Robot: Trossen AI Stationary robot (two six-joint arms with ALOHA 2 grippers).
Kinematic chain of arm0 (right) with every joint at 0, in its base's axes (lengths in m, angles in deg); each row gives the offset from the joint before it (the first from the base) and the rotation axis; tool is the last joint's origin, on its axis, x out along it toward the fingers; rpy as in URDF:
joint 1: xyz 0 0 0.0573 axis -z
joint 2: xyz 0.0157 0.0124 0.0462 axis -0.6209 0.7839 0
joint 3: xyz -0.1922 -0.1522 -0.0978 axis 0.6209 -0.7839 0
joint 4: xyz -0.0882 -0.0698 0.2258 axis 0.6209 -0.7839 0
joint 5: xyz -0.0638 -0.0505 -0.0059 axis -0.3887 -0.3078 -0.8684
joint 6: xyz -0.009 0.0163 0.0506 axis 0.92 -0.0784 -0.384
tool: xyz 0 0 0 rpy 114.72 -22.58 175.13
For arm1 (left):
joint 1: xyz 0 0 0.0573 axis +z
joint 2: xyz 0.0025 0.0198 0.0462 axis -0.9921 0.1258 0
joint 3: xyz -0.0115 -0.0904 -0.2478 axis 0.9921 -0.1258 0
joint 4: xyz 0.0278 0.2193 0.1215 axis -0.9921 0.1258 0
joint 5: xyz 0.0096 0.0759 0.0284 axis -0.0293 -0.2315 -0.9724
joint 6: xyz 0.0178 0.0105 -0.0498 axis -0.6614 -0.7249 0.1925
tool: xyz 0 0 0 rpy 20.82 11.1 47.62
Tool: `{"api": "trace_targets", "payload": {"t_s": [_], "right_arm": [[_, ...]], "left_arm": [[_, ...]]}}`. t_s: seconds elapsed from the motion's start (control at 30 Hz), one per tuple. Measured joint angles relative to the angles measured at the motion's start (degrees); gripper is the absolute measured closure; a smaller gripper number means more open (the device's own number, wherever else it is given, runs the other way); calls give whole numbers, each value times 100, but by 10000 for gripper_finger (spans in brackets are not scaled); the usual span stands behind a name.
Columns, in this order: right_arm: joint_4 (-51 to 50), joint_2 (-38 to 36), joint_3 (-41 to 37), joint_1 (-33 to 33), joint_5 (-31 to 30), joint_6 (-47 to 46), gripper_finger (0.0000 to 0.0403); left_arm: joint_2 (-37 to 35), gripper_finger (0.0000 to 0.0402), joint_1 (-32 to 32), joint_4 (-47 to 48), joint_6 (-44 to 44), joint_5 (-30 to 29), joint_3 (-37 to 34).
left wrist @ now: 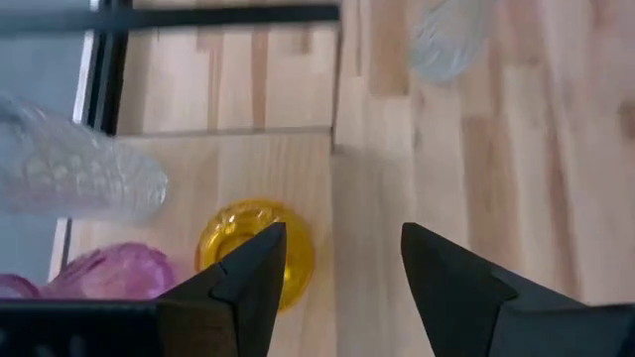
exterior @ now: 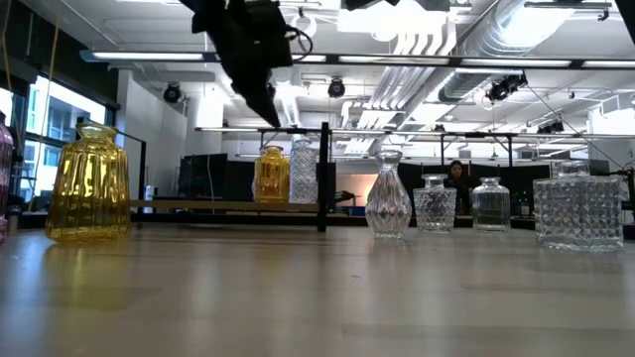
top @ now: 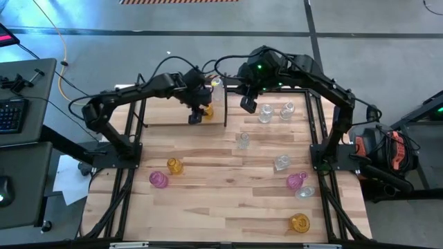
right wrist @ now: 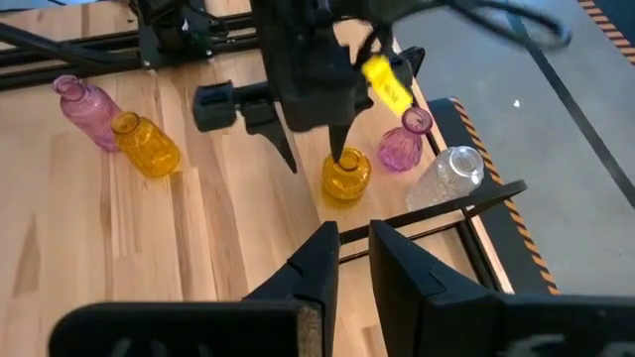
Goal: Sort vases onto shelf
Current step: Put the yellow vase in the top left corner of the shelf
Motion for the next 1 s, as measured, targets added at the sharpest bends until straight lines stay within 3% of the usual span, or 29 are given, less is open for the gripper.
{"api": "trace_targets", "payload": {"t_s": [0.27, 1.0], "right_arm": [[-155, 0, 0, 0, 8, 11, 361], [-156, 0, 0, 0, 19, 53, 361]], "left_arm": [[247, 208, -5, 282, -308, -585, 0], [541, 208, 0, 48, -356, -618, -2]]}}
